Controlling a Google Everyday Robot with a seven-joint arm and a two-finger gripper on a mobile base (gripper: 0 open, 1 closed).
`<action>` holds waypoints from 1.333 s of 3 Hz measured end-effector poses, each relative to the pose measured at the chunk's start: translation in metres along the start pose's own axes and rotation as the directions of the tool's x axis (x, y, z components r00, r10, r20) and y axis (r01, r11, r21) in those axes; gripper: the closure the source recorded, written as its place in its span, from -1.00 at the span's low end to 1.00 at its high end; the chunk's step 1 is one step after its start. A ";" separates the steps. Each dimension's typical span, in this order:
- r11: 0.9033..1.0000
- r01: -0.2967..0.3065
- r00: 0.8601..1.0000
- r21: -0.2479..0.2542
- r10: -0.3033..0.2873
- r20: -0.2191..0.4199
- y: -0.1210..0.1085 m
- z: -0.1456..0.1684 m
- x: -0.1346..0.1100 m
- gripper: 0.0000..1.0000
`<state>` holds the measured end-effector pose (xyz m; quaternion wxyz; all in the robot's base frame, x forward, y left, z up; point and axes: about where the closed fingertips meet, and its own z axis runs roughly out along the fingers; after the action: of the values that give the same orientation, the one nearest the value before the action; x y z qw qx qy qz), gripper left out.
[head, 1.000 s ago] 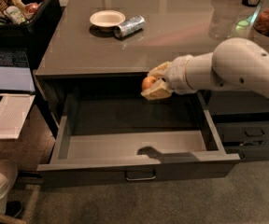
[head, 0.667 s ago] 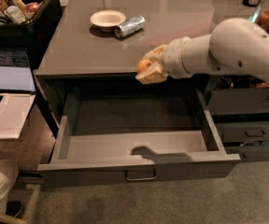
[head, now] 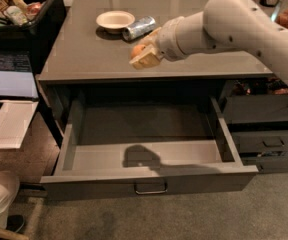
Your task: Pick orange from top drawer and place on counter
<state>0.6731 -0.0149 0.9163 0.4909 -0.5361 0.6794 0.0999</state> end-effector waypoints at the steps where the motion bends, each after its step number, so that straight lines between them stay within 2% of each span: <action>1: 0.996 -0.062 0.997 -0.067 0.059 -0.045 -0.007 0.035 -0.004 1.00; 2: 0.986 -0.119 0.989 -0.116 0.107 -0.105 -0.008 0.068 -0.002 1.00; 3: 0.977 -0.161 0.979 -0.142 0.140 -0.148 -0.006 0.093 0.001 1.00; 4: 0.974 -0.184 0.974 -0.131 0.162 -0.161 -0.007 0.099 0.003 0.72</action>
Offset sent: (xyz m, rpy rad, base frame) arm 0.0683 0.0634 -0.0475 -0.0480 0.3038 -0.0174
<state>0.7343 0.0461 0.8676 0.3877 -0.5150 0.7494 0.1513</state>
